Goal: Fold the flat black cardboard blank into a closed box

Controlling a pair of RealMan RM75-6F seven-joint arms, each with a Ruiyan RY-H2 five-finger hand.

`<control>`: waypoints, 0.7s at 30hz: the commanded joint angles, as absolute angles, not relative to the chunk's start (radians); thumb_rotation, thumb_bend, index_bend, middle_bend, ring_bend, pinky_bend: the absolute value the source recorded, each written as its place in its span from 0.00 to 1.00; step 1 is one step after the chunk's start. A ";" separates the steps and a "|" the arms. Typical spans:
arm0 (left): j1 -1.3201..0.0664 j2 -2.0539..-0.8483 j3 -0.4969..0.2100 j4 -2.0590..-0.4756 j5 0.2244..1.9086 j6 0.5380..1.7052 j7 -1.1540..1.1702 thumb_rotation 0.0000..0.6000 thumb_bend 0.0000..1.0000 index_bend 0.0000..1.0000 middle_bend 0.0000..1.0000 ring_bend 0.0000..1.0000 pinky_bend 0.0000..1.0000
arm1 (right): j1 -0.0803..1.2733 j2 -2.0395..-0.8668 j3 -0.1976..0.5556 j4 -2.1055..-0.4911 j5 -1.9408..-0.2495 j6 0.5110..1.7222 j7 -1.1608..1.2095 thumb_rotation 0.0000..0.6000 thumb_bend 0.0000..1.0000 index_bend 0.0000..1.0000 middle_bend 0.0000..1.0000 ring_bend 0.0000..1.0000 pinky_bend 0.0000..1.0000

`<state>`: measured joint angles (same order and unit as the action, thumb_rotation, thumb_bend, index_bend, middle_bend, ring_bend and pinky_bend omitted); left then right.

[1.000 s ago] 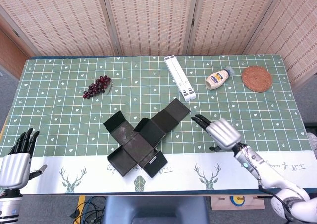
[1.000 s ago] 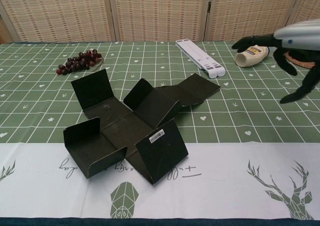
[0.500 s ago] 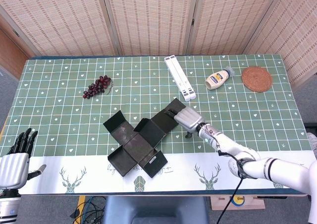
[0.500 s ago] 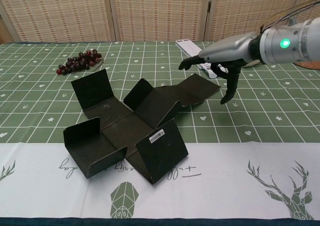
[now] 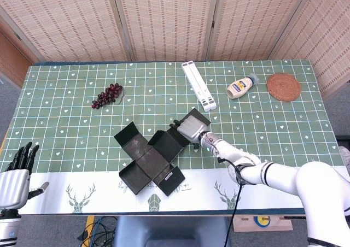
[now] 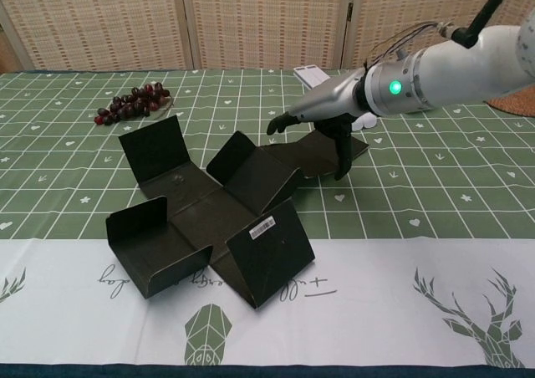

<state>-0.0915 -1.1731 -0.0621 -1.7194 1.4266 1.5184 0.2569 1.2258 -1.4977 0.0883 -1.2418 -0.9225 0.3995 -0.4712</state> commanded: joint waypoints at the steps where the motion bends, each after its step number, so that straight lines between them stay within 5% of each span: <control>1: -0.092 -1.173 -0.063 -1.717 1.427 1.517 0.255 1.00 0.10 0.05 0.02 0.04 0.27 | 1.247 -1.525 0.071 -1.209 -0.905 0.398 -0.469 1.00 0.11 0.00 0.06 0.70 0.87; 21: -0.091 -1.172 -0.068 -1.703 1.419 1.507 0.239 1.00 0.10 0.05 0.02 0.03 0.27 | 1.326 -1.624 0.004 -1.064 -0.868 0.363 -0.415 1.00 0.11 0.00 0.10 0.70 0.87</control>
<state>-0.0907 -1.1715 -0.0680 -1.7028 1.4186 1.5073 0.2390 1.3262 -1.6201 0.0047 -1.0660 -0.8673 0.3582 -0.4200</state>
